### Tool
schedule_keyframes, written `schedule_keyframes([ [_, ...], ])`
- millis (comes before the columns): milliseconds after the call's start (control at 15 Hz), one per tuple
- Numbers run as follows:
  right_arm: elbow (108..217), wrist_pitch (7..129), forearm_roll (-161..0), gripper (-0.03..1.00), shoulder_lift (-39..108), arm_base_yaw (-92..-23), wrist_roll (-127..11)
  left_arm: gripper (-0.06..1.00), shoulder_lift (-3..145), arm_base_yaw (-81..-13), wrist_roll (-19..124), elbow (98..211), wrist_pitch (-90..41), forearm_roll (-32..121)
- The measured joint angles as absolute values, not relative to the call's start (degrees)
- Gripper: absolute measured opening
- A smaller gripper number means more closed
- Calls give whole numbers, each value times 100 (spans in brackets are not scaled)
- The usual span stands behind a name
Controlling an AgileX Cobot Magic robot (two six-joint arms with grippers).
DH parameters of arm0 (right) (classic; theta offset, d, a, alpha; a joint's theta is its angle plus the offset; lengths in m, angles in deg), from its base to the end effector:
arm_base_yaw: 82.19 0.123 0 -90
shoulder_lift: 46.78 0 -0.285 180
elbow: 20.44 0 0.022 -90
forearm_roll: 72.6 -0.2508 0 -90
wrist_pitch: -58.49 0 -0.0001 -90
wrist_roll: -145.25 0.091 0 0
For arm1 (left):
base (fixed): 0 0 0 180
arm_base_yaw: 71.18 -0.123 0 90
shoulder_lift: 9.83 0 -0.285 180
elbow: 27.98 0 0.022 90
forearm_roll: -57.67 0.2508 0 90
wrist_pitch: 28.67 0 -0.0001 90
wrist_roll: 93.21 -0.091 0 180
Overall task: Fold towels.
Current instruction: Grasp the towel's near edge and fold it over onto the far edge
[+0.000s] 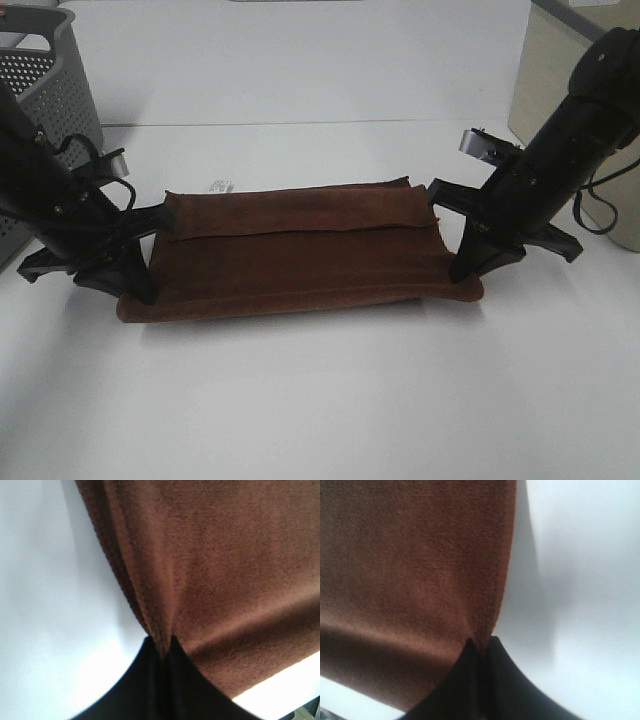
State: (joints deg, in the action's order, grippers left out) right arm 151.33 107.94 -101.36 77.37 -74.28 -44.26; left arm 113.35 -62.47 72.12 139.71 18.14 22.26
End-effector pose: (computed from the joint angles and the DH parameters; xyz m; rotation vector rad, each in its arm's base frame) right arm 0.3548 0.0829 0.1214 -0.0495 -3.0609 -0.5805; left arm 0.3426 -0.0914 0.1158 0.0474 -3.0503 0.6821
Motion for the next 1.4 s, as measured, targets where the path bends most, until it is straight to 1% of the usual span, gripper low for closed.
schedule_keyframes([
  [200, 14904, 10817, -10142, 0, 7611, -7428, -4483, 1, 11158, -6247, 7207, 13857, 1831, 2203],
  [400, 15116, 10805, -10119, 0, 7588, -7428, -4615, 1, 10968, -6247, 7516, 14310, 1831, 2180],
  [533, 15597, 10800, -10079, 0, 7594, -7428, -4638, 1, 11014, -6247, 7785, 14682, 1814, 2192],
  [733, 16611, 10908, -10056, 0, 7857, -7428, -4627, 1, 11255, -6247, 8192, 15203, 1711, 2398],
  [867, 17333, 10920, -10056, 0, 8287, -7428, -4581, 1, 11524, -6247, 8301, 15553, 1316, 2518],
  [1000, 17791, 10926, -10050, 0, 8705, -7428, -4581, 1, 11753, -6247, 8370, 15667, 972, 2518],
  [1067, 17854, 10926, -10050, 0, 8803, -7428, -4581, 1, 11816, -6247, 8393, 15673, 869, 2518],
  [1133, 18021, 10920, -10044, 0, 9055, -7428, -4575, 3, 12011, -6247, 8410, 15673, 622, 2518],
  [1200, 18072, 10920, -10039, 0, 9187, -7428, -4575, 7, 12126, -6247, 8416, 15679, 456, 2518],
  [1267, 18089, 10914, -10033, 5, 9301, -7428, -4575, 17, 12200, -6247, 8421, 15679, 313, 2518],
  [1333, 18089, 10903, -10033, 16, 9376, -7428, -4575, 30, 12223, -6247, 8421, 15679, 187, 2518],
  [1400, 18089, 10897, -10021, 36, 9387, -7428, -4575, 47, 12240, -6247, 8416, 15679, 118, 2518],
])
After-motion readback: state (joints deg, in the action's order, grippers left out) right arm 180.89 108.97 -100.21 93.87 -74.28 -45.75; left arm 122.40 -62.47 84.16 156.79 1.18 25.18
